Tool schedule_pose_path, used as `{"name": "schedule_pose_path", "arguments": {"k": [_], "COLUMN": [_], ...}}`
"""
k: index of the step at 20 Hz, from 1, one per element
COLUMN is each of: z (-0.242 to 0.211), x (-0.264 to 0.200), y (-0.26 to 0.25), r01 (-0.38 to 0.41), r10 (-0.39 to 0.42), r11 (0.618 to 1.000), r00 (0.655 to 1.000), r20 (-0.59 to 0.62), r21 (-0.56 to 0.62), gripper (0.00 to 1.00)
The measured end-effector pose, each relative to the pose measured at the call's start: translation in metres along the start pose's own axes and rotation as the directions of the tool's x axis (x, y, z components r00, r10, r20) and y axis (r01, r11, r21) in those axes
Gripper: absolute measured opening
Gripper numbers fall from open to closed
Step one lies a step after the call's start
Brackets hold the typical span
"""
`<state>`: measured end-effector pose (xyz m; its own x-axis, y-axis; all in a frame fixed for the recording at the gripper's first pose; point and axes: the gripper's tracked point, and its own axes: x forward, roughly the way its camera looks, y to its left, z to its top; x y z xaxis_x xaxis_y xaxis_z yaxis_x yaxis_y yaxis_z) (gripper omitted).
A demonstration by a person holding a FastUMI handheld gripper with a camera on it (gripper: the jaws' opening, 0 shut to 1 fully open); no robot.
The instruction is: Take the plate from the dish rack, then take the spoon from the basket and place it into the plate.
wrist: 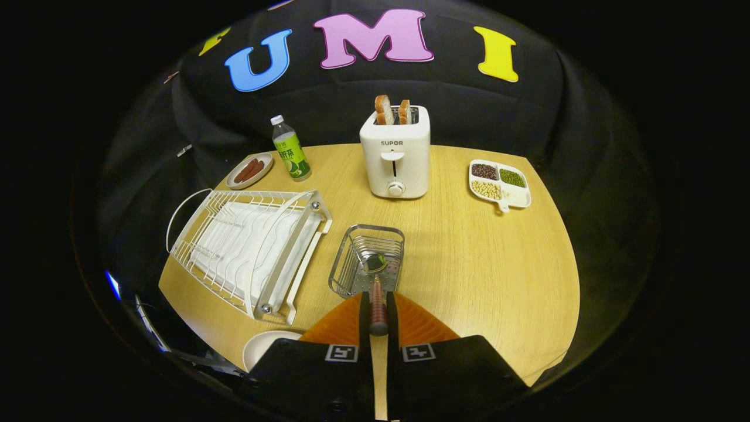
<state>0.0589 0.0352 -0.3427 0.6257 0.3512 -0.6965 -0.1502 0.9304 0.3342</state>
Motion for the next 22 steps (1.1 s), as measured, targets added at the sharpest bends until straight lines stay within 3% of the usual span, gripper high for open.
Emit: {"name": "schedule_pose_path", "arguments": {"k": [4,10,18,22], "z": [0.022,0.044,0.017,-0.029], "x": [-0.031,-0.096,-0.157,-0.16], "y": [-0.002,0.012,0.051,0.07], "r01": [0.005,-0.048,-0.156,-0.188], "r10": [-0.005,0.038,0.146,0.181], "r11": [1.0,0.997,0.987,0.981], "r00": [0.998,0.983,0.973,0.976], "r20": [0.063,0.182,0.18,0.121], "r21": [0.014,0.054,0.04,0.052], "gripper": [0.12,0.13,0.12,0.12]}}
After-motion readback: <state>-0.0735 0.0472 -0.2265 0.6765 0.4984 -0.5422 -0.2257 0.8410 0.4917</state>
